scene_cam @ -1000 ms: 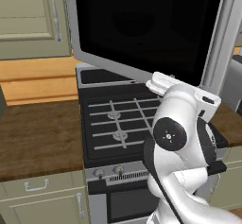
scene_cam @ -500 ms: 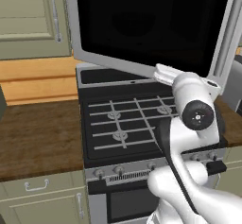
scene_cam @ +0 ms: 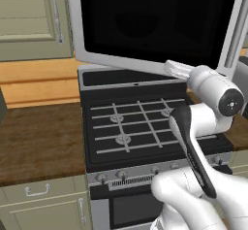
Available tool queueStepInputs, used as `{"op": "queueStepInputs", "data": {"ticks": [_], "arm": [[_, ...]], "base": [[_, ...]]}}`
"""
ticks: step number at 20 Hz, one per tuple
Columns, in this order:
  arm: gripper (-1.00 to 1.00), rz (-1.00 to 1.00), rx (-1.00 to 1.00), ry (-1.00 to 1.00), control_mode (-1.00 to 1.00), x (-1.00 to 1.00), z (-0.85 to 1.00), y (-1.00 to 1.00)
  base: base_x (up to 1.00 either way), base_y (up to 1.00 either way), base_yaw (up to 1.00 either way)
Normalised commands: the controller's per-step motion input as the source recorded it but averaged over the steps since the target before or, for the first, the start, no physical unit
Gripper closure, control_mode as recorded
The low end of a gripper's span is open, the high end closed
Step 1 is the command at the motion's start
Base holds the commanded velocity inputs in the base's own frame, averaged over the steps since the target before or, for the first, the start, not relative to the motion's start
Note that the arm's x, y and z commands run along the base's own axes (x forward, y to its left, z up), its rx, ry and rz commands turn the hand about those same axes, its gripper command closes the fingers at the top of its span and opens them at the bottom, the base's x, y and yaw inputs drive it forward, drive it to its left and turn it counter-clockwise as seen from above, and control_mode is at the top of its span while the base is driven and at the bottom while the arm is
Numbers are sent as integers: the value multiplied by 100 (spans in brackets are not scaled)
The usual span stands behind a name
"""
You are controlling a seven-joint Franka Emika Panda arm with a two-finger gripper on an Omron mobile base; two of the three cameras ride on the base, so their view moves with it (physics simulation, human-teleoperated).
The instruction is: Open the microwave, place the bowl with waffle inside the microwave, then close the microwave door and turn it on.
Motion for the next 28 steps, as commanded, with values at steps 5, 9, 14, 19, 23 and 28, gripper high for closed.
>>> {"op": "queueStepInputs", "data": {"ticks": [5,9,14,19,23,28], "arm": [[-100,12,0,0,-100,44,0,-4],[-100,1,0,0,-100,43,0,0],[-100,0,0,0,-100,43,3,0],[-100,0,0,0,-100,43,3,-2],[-100,0,0,0,-100,44,5,-4],[-100,0,0,0,-100,44,0,-10]], "base": [[0,0,0],[0,0,0],[0,0,0],[0,0,0],[0,0,0],[0,0,0]]}}
